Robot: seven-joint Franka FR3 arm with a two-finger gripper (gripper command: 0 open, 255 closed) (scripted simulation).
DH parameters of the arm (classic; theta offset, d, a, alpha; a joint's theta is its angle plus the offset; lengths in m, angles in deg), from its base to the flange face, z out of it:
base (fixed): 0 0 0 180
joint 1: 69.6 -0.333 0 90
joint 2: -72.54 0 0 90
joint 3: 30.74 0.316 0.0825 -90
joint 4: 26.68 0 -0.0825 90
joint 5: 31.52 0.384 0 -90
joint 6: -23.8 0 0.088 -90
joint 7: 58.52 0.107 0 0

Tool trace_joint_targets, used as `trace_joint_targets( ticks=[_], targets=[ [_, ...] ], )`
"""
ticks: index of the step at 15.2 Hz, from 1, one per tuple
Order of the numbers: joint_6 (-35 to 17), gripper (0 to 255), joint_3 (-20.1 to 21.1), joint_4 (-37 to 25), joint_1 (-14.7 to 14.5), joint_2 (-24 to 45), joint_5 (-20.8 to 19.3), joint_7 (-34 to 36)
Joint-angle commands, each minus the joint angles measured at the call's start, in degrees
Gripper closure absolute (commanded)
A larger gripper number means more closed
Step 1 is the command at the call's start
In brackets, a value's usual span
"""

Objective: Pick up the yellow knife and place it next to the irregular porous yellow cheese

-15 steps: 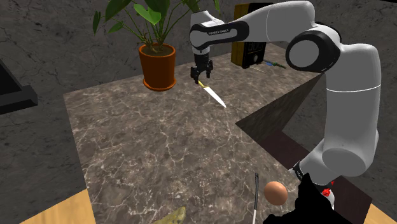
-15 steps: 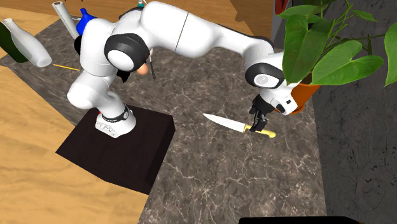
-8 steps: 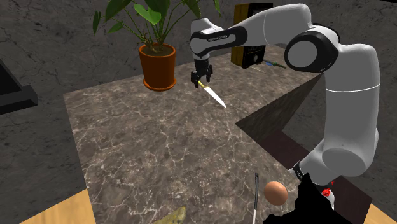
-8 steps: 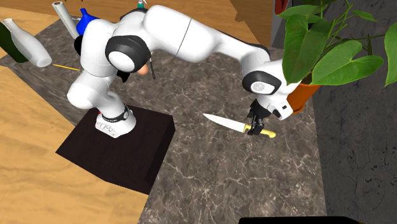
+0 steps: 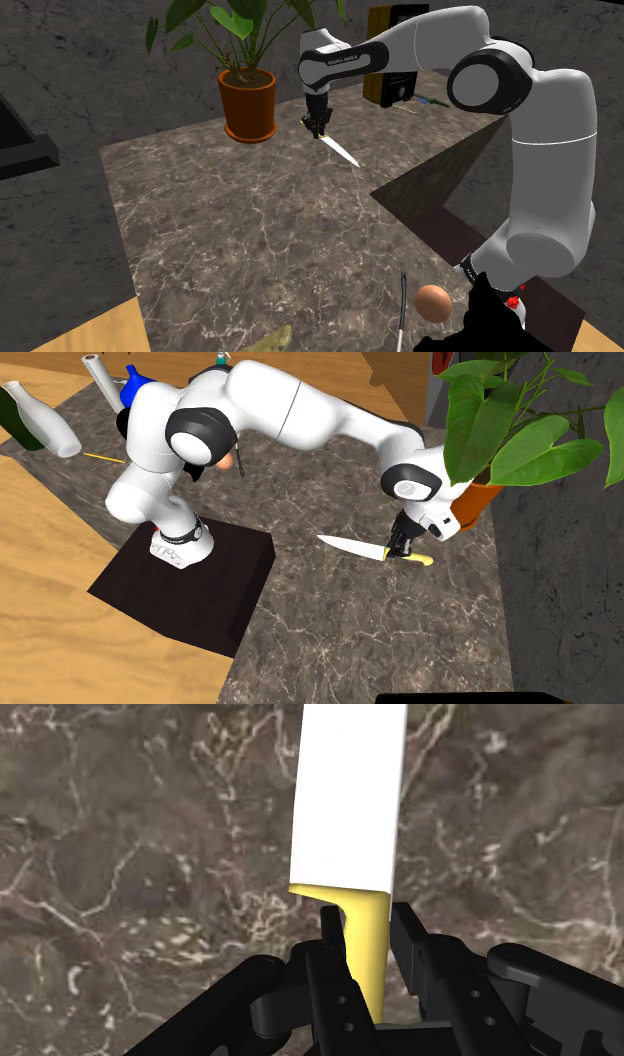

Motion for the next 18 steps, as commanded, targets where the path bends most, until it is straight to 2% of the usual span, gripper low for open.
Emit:
trace_joint_targets(
  ticks=[1,7,18],
  targets=[
    [0.0,255,0.0,0.0,0.0,0.0,0.0,0.0],
    [0.0,255,0.0,0.0,0.0,0.0,0.0,0.0],
    [7.2,255,0.1,-5.0,-0.1,-2.2,0.2,-0.5]
  ],
)
